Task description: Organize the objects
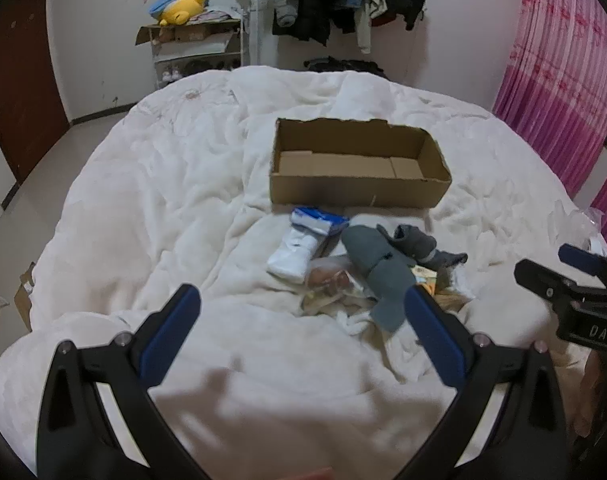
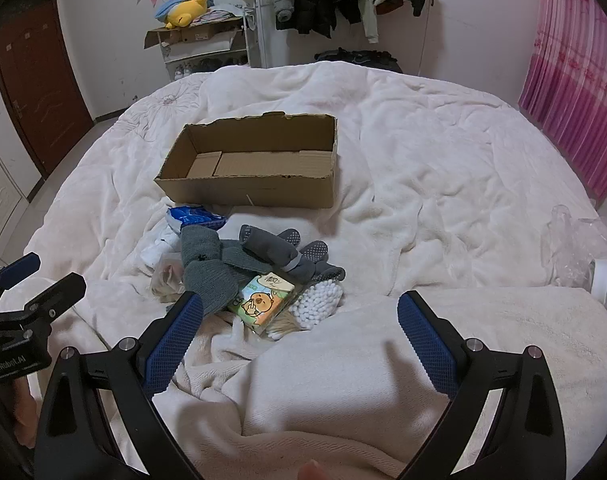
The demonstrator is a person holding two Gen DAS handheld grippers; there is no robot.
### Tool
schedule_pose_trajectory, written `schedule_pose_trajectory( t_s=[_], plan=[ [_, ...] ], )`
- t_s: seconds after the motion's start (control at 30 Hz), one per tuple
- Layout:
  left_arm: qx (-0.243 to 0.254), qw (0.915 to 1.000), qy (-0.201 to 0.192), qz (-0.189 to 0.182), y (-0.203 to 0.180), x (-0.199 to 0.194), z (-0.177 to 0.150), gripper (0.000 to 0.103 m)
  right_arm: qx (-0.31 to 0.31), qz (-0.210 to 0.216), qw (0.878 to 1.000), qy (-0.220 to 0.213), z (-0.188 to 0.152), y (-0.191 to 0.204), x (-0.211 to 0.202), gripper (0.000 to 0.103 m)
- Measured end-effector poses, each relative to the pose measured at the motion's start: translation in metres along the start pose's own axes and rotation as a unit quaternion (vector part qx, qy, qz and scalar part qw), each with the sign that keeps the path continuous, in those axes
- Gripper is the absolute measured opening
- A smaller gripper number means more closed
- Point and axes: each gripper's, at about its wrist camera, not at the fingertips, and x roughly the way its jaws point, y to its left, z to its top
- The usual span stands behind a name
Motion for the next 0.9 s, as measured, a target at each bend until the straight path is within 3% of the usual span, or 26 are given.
schedule_pose_trajectory(
  t_s=[0.9],
  plan=[
    [0.006,0.9999,-0.007,0.011,0.0043,0.0004,-0.0008,0.102,-0.002,0.001,1.000,-0.001,0.0001,-0.0018,-0.0036,0.100]
  ],
)
